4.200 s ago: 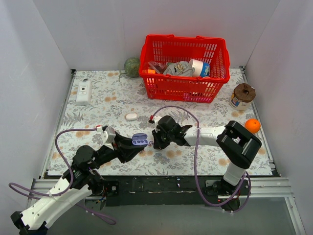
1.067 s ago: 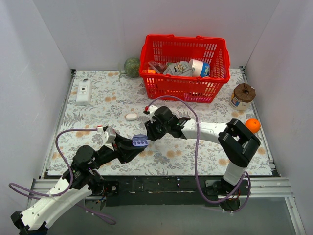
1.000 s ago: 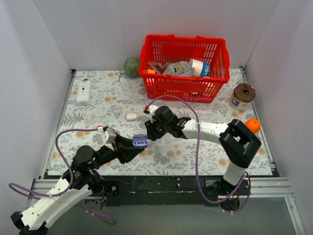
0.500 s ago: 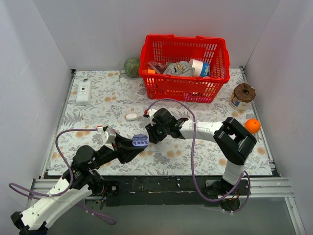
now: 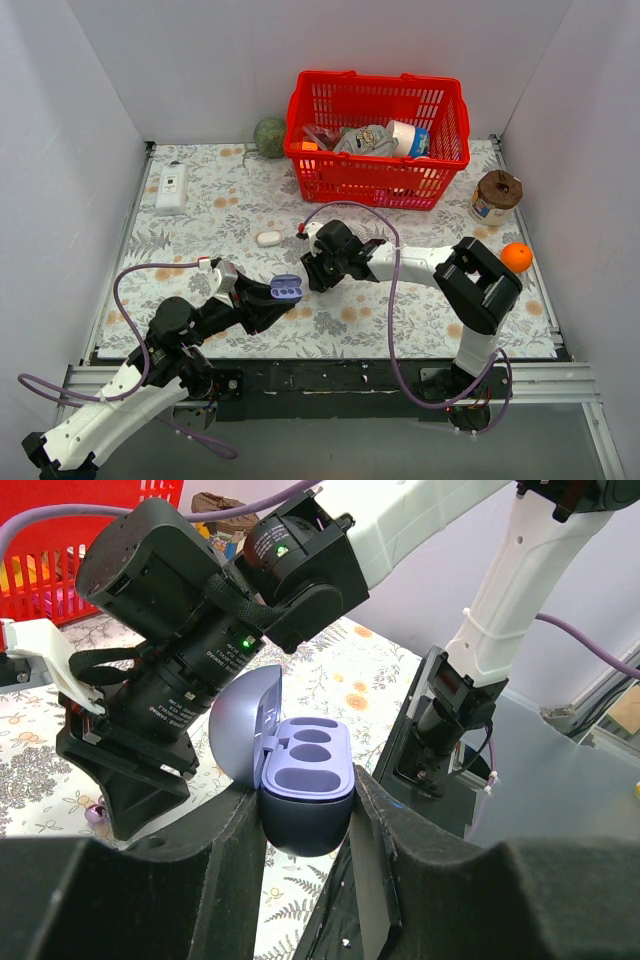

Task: Insert the wireless bluetooth earbuds into the charging case
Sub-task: Adjust the earbud at the center of the board.

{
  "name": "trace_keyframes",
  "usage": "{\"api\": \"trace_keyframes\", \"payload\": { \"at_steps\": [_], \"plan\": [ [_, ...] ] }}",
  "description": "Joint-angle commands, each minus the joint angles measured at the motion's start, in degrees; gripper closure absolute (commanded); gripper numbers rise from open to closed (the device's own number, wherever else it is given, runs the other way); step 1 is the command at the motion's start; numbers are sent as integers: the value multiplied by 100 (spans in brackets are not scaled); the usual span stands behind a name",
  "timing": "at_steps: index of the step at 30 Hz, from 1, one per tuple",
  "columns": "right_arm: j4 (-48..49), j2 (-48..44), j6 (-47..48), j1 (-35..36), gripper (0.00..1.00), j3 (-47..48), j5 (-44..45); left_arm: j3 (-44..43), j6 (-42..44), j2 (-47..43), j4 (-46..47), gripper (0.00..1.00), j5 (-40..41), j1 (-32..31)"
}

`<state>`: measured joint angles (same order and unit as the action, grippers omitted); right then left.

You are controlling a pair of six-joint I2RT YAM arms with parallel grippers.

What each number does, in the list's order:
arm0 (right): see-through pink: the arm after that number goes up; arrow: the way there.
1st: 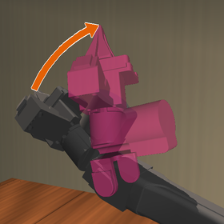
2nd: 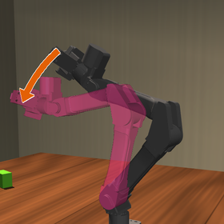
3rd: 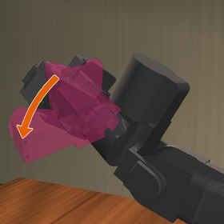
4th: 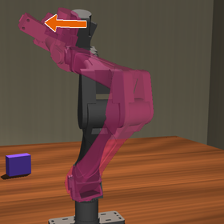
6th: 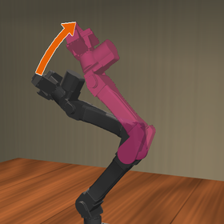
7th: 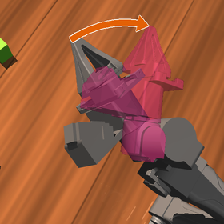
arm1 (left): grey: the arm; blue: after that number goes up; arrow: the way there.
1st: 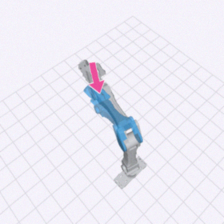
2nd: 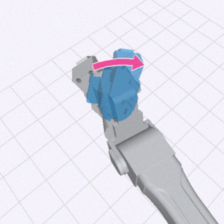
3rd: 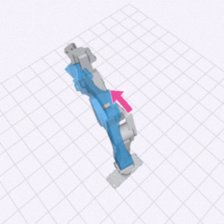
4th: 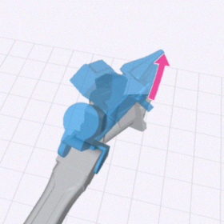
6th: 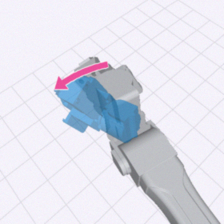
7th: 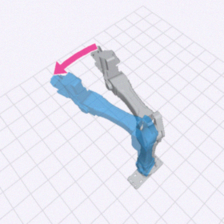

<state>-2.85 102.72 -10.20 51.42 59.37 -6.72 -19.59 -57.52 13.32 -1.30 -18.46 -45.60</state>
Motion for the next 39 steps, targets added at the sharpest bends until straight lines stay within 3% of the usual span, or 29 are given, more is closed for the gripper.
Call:
{"api": "trace_keyframes", "payload": {
  "at_steps": [1, 20, 26, 28, 30, 32, 33, 34, 39],
  "plan": [
    [22, 135, 132, -35, 52, 232, 57, -141, 4, 30, 77, 100, -9, -19],
    [-356, 627, 44, -44, 60, 865, 268, -141, 21, 30, 69, 100, -9, -19],
    [-356, 618, -17, -53, 72, 857, 277, -141, 30, 39, 77, 100, -17, -19],
    [-374, 609, -44, -53, 82, 865, 268, -132, 30, 39, 77, 100, -17, -19],
    [-409, 600, -96, -53, 83, 900, 233, -132, 30, 48, 77, 100, -18, -19],
    [-418, 574, -140, -44, 76, 927, 224, -141, 30, 56, 77, 100, -17, -19],
    [-418, 565, -193, -44, 64, 936, 233, -150, 30, 56, 86, 100, -17, -19],
    [-418, 548, -211, -44, 60, 927, 233, -150, 30, 48, 86, 100, -26, -19],
    [-330, 214, -281, -44, 48, 778, 233, -132, 21, 56, 95, 100, -35, -27]
  ]
}}
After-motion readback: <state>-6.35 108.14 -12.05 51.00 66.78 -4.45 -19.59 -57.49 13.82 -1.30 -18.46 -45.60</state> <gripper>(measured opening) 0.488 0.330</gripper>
